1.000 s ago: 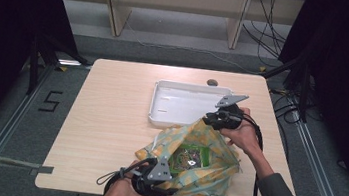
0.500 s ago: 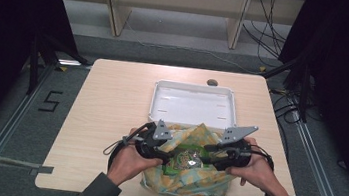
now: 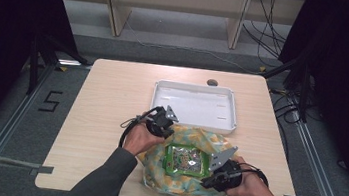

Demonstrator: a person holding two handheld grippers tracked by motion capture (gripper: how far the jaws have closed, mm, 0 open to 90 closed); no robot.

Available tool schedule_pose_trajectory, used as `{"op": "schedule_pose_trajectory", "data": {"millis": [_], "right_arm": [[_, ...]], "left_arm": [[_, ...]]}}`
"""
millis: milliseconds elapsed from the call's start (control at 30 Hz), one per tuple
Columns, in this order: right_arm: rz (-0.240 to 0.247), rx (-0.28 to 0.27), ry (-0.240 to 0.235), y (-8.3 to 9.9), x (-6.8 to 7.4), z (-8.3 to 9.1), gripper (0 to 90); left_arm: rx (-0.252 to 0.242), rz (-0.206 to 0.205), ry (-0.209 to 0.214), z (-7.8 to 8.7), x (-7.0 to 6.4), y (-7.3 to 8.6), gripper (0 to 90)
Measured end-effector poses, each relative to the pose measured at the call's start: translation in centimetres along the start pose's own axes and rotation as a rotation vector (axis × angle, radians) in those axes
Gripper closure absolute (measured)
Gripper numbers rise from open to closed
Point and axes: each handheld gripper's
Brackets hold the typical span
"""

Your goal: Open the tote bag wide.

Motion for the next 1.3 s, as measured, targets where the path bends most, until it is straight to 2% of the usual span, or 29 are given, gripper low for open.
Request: {"op": "schedule_pose_trajectory", "data": {"millis": [33, 100, 200, 233, 300, 367, 400, 433, 467, 500, 567, 600, 633, 667, 700, 733, 800, 867, 900, 933, 967, 1000, 1033, 1067, 1133, 1167, 1200, 1233, 1300], "right_arm": [[0.019, 0.036, 0.003, 0.6, 0.4, -0.4, 90.0], [0.027, 0.06, -0.017, 1.2, 0.8, -0.7, 90.0], [0.037, 0.081, -0.014, 1.6, 0.9, -1.1, 90.0], [0.03, 0.103, -0.007, 1.9, 1.2, -1.6, 90.0], [0.046, 0.108, -0.01, 1.8, 1.2, -1.8, 90.0], [0.03, 0.102, -0.011, 1.8, 1.2, -1.8, 87.1], [0.027, 0.089, -0.016, 1.7, 1.1, -1.6, 82.2], [0.027, 0.089, -0.016, 1.7, 1.1, -1.6, 82.2], [0.004, 0.018, -0.012, 1.1, 1.0, -0.4, 69.1], [-0.007, -0.027, 0.003, 0.7, 1.1, 0.3, 67.2], [-0.019, -0.116, 0.034, -0.1, 1.2, 1.8, 60.8], [-0.019, -0.116, 0.034, -0.1, 1.2, 1.8, 60.8], [-0.016, -0.221, 0.064, -1.2, 0.9, 3.3, 59.8], [-0.019, -0.25, 0.078, -1.6, 0.8, 3.7, 59.3], [-0.005, -0.286, 0.111, -2.1, 0.5, 4.1, 59.7], [-0.002, -0.294, 0.133, -2.6, 0.3, 4.4, 59.6], [-0.008, -0.306, 0.15, -3.0, 0.0, 4.6, 59.3], [-0.048, -0.325, 0.219, -3.8, -0.8, 4.6, 55.9], [-0.068, -0.309, 0.237, -4.2, -1.6, 4.1, 53.3], [-0.068, -0.309, 0.237, -4.2, -1.6, 4.1, 53.3], [-0.086, -0.273, 0.251, -4.5, -2.2, 3.4, 54.3], [-0.086, -0.273, 0.251, -4.5, -2.2, 3.4, 54.3], [-0.081, -0.265, 0.253, -4.6, -2.4, 3.0, 57.4], [-0.068, -0.208, 0.275, -4.8, -3.0, 2.1, 64.4], [-0.062, -0.175, 0.298, -5.1, -3.6, 1.5, 72.9], [-0.088, -0.165, 0.298, -5.2, -4.1, 1.3, 77.4], [-0.088, -0.165, 0.298, -5.2, -4.1, 1.3, 77.4], [-0.097, -0.163, 0.303, -5.6, -5.5, 0.8, 85.7], [-0.11, -0.161, 0.319, -5.9, -6.6, 0.6, 89.2]], "left_arm": [[0.014, 0.021, -0.017, -0.4, 0.9, 0.8, 89.1], [0.024, 0.042, -0.028, -0.8, 1.5, 1.6, 89.2], [0.04, 0.037, -0.041, -1.3, 2.1, 2.2, 89.1], [0.031, 0.058, -0.058, -1.9, 2.3, 2.6, 89.0], [0.034, 0.062, -0.06, -2.1, 2.4, 2.8, 88.4], [0.02, 0.082, -0.061, -2.3, 2.4, 2.9, 85.2], [0.02, 0.082, -0.061, -2.3, 2.4, 2.9, 80.6], [0.006, 0.103, -0.057, -2.0, 2.3, 2.8, 80.6], [-0.015, 0.119, -0.048, -1.6, 2.2, 2.7, 65.3], [-0.049, 0.124, -0.006, -0.5, 2.0, 2.3, 60.7], [-0.079, 0.127, -0.027, 1.1, 1.3, 1.8, 50.9], [-0.079, 0.127, -0.027, 1.1, 1.3, 1.8, 47.1], [-0.125, 0.123, -0.01, 2.9, 0.6, 1.3, 44.8], [-0.141, 0.107, 0.001, 3.8, 0.0, 1.1, 44.9], [-0.141, 0.107, 0.001, 3.8, 0.0, 1.1, 45.4], [-0.159, 0.076, 0.013, 5.5, -1.3, 1.0, 45.3], [-0.172, 0.066, 0.032, 6.2, -2.0, 1.0, 44.7], [-0.209, 0.065, 0.111, 7.2, -3.8, 1.4, 43.8], [-0.224, 0.057, 0.157, 7.6, -5.5, 1.9, 41.4], [-0.224, 0.057, 0.157, 7.6, -5.5, 1.9, 39.8], [-0.237, 0.067, 0.227, 7.4, -7.2, 2.7, 36.9], [-0.237, 0.067, 0.227, 7.4, -7.2, 2.7, 34.5], [-0.235, 0.069, 0.255, 6.9, -8.1, 3.2, 34.5], [-0.208, 0.046, 0.29, 6.2, -9.4, 3.8, 28.6], [-0.189, -0.002, 0.315, 5.3, -10.7, 4.4, 26.6], [-0.189, -0.002, 0.315, 5.3, -10.7, 4.4, 26.5], [-0.172, -0.021, 0.311, 4.8, -11.4, 4.5, 26.5], [-0.151, -0.097, 0.297, 4.2, -11.8, 4.4, 40.6], [-0.147, -0.114, 0.301, 3.8, -12.0, 4.4, 61.8]]}}
Point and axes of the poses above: each handheld gripper's, and its own axes: z roughly backward along the jaws, y roughly out of its underside, x roughly to its left, and after that the axes turned 13 degrees about -z, right-handed
